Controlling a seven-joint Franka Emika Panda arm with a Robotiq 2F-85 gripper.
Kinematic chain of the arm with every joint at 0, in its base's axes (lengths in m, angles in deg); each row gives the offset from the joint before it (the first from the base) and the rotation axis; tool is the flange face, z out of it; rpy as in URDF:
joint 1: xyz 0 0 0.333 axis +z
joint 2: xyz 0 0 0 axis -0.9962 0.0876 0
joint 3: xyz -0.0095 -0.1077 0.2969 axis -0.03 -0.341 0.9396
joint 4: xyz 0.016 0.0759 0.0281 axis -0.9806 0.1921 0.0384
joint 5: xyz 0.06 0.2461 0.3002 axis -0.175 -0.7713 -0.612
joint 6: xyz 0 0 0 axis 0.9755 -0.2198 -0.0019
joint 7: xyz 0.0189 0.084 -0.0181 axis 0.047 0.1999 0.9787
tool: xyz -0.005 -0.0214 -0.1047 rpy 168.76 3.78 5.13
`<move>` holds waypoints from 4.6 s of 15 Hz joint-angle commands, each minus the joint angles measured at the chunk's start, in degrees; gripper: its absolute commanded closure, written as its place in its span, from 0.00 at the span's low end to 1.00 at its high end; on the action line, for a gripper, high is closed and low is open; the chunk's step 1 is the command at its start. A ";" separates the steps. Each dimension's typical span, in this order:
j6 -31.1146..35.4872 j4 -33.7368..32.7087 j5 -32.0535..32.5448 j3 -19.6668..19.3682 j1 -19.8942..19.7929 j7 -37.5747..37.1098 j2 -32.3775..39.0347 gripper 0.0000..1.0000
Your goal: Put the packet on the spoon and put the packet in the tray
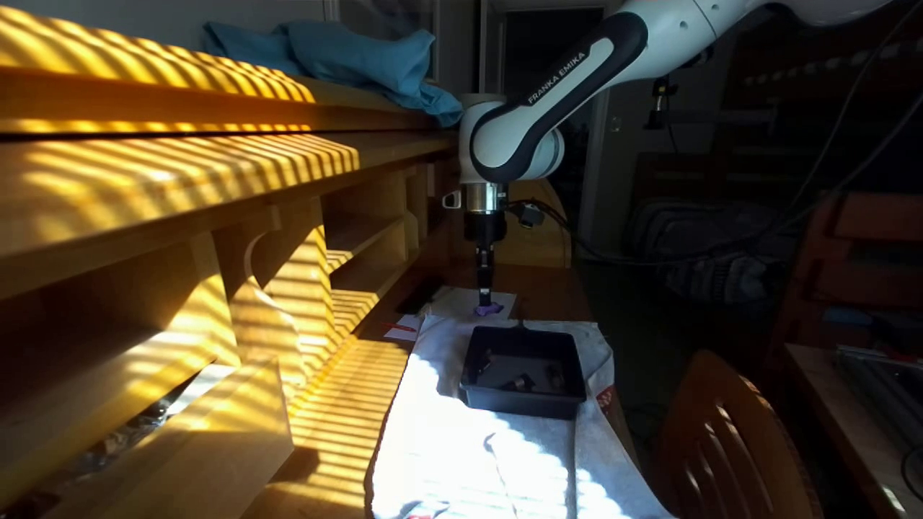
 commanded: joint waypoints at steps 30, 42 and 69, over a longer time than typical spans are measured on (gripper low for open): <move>0.30 9.88 6.06 -5.99 4.49 -16.45 -4.35 0.99; 0.56 10.34 5.95 -6.30 4.38 -17.33 -4.81 0.28; 3.53 11.13 -5.39 -8.23 -2.04 -28.82 -4.87 0.00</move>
